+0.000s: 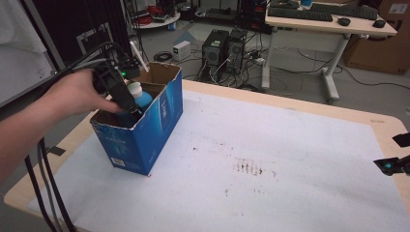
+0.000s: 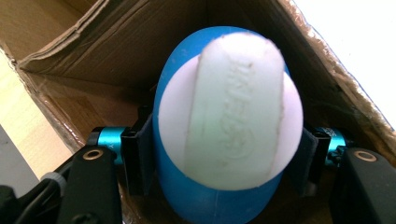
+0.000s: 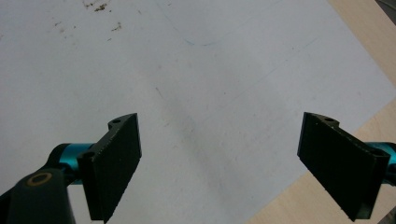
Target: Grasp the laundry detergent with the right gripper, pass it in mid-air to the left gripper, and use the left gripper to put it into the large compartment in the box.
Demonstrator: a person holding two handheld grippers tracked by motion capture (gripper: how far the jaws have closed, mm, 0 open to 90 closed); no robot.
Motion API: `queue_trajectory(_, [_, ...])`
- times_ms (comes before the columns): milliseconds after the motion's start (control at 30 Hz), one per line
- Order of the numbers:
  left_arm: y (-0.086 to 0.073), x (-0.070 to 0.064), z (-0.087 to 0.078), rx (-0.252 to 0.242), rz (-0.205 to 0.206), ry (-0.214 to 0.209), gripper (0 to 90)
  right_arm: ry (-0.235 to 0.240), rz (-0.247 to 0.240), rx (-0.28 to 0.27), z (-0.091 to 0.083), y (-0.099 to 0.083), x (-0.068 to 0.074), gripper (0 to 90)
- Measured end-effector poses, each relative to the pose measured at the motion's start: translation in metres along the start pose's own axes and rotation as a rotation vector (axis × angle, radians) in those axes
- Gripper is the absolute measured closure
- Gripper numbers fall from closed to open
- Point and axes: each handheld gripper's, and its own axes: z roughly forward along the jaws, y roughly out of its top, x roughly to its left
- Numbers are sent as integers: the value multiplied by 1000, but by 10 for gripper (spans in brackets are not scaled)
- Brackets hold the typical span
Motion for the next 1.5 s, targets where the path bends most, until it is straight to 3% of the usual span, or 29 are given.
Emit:
queue_trajectory(600, [2,-1,1,16,32,10,354,-1,-1,-6,-2,-1,0,128])
queue_trajectory(700, [2,-2,1,18,37,4,319,1,-5,-8,-2,-1,1,128])
queue_trajectory(933, [5,-2,-11,24,71,43,217,4,-9,-10,-3,-1,2,128])
queue_trajectory(1100, [9,-2,-32,8,118,68,188,7,-20,-10,-4,-1,4,128])
queue_trajectory(1200, [15,-6,-46,-29,144,80,174,8,-20,-13,-5,-1,6,128])
queue_trajectory(1367, [34,-16,-62,-87,205,51,172,23,-17,-25,-5,0,11,128])
queue_trajectory(1500, [54,-28,-60,-121,264,23,171,37,-5,-30,-6,1,16,128])
